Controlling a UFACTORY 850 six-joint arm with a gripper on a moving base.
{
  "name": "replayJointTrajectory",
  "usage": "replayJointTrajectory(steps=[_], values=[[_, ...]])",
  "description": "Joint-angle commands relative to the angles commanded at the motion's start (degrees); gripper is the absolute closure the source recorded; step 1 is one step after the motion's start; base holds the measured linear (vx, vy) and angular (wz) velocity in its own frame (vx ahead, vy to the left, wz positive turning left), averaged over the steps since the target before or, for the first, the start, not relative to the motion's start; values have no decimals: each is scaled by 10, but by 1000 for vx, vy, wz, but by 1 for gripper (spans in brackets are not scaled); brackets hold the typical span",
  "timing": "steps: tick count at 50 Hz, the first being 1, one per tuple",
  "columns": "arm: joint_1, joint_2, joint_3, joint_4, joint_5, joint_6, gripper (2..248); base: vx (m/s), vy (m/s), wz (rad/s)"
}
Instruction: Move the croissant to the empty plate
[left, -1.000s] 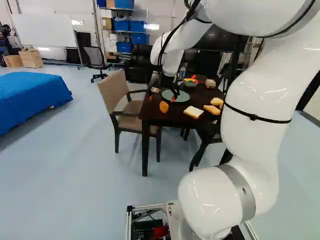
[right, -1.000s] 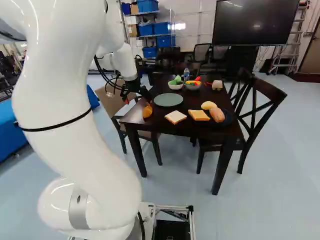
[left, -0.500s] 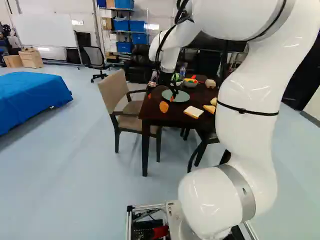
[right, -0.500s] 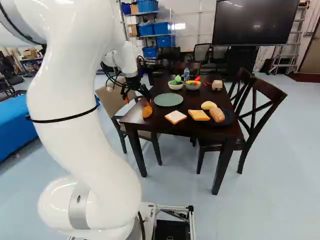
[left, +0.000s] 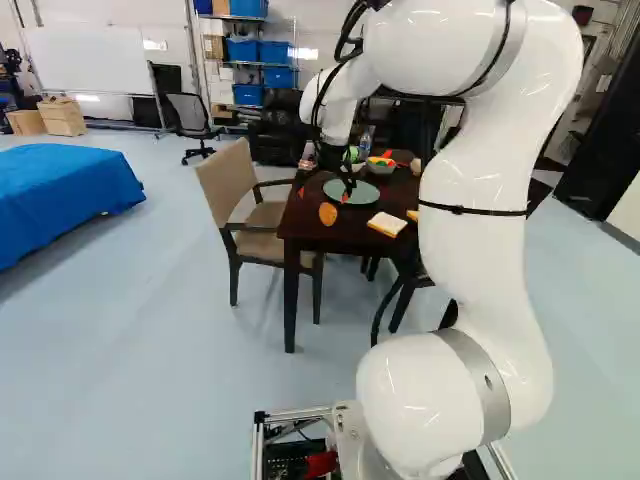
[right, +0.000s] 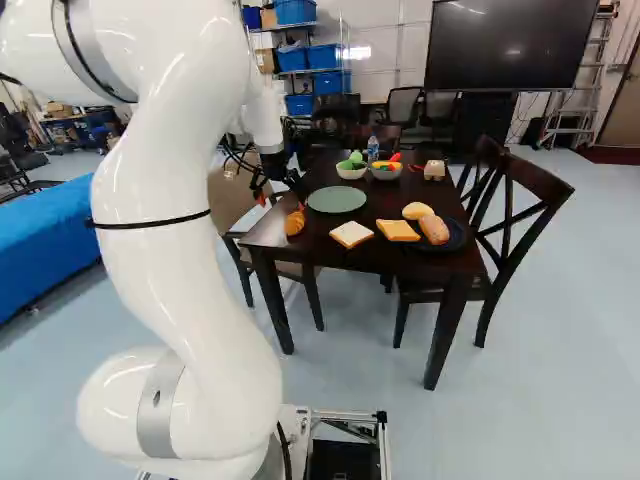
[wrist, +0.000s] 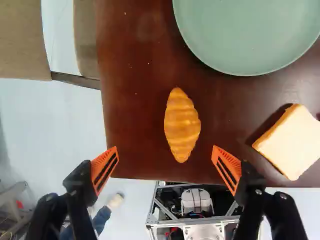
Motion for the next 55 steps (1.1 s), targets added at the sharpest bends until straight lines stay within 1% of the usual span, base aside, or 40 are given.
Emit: replayJointTrajectory(steps=[5,21,34,55], values=[[-4,-12,-7,1,2,0,3,0,0,0],[-23,-37,-11,2,6,0,3,0,0,0],[-23,-59,-17,2,10,0,3,0,0,0],[-23,-59,-17,2,11,0,3,0,0,0]])
